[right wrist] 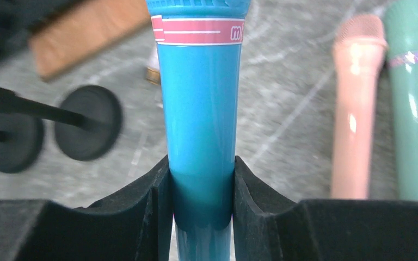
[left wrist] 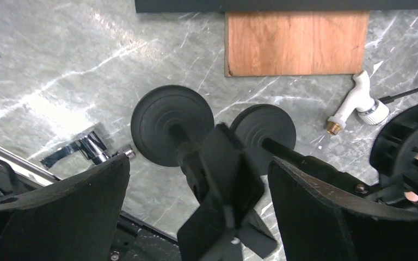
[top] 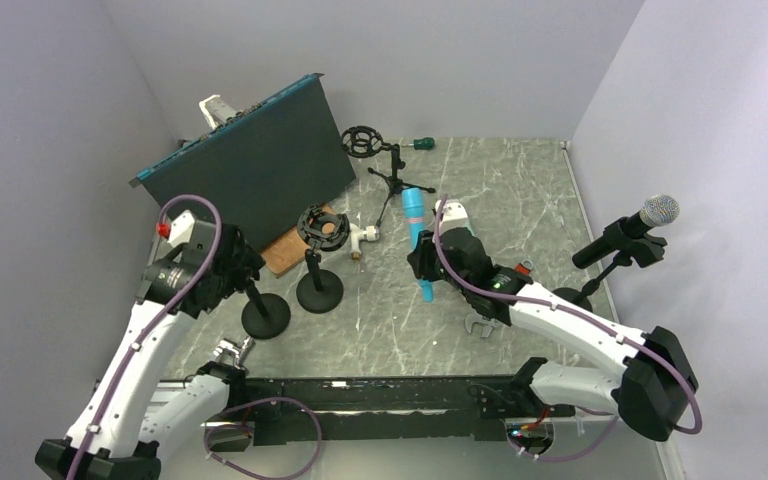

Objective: Remove the microphone from the stand

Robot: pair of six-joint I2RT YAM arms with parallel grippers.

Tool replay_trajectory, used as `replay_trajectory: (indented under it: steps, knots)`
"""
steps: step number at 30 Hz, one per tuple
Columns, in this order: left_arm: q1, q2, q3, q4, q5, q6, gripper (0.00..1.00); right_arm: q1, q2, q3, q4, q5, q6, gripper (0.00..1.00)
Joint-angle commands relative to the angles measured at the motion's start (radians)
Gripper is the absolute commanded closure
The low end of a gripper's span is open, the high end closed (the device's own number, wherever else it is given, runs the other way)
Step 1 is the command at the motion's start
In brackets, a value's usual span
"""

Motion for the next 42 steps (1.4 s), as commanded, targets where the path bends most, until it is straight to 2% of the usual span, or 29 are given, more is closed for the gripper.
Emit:
replay_trajectory:
  steps: [1, 4, 6, 10, 14, 17, 18, 22, 26, 33, 35, 38, 42]
  knots:
    - [0.003, 0.007, 0.165, -0.005, -0.057, 0.127, 0.01, -0.06, 0.063, 0.063, -0.176, 0.066, -0.067, 1.0]
    - [0.003, -0.024, 0.235, 0.092, -0.042, 0.239, 0.01, -0.086, 0.145, 0.1, -0.276, 0.081, -0.098, 1.0]
    - [0.003, -0.071, 0.26, 0.206, 0.024, 0.376, 0.02, -0.089, 0.204, 0.144, -0.321, 0.087, -0.118, 1.0]
    - [0.003, -0.191, 0.253, 0.5, 0.303, 0.626, 0.05, -0.09, 0.314, 0.211, -0.354, 0.086, -0.158, 1.0]
    - [0.003, -0.222, 0.238, 0.706, 0.481, 0.685, 0.03, -0.09, 0.423, 0.284, -0.387, 0.109, -0.163, 1.0]
    - [0.003, -0.18, 0.254, 0.737, 0.549, 0.729, 0.03, -0.091, 0.497, 0.336, -0.417, 0.113, -0.145, 1.0]
    - [0.003, -0.165, 0.258, 0.726, 0.561, 0.75, 0.03, -0.09, 0.519, 0.349, -0.426, 0.117, -0.135, 0.97]
    - [-0.008, -0.155, 0.206, 0.69, 0.523, 0.809, 0.04, -0.09, 0.585, 0.374, -0.452, 0.153, -0.085, 0.9]
    - [-0.092, -0.215, 0.114, 0.72, 0.39, 0.885, 0.04, -0.09, 0.609, 0.353, -0.433, 0.188, -0.061, 0.84]
    - [-0.146, -0.335, -0.037, 0.75, 0.158, 0.969, 0.04, -0.091, 0.621, 0.345, -0.462, 0.265, -0.07, 0.58]
    - [-0.166, -0.364, -0.069, 0.757, 0.128, 0.988, 0.04, -0.091, 0.613, 0.354, -0.478, 0.272, -0.068, 0.51]
    - [-0.196, -0.399, -0.101, 0.776, 0.121, 0.992, 0.04, -0.091, 0.608, 0.374, -0.499, 0.257, -0.068, 0.33]
    - [-0.238, -0.427, -0.118, 0.78, 0.132, 0.992, 0.05, -0.085, 0.611, 0.447, -0.582, 0.266, -0.044, 0.27]
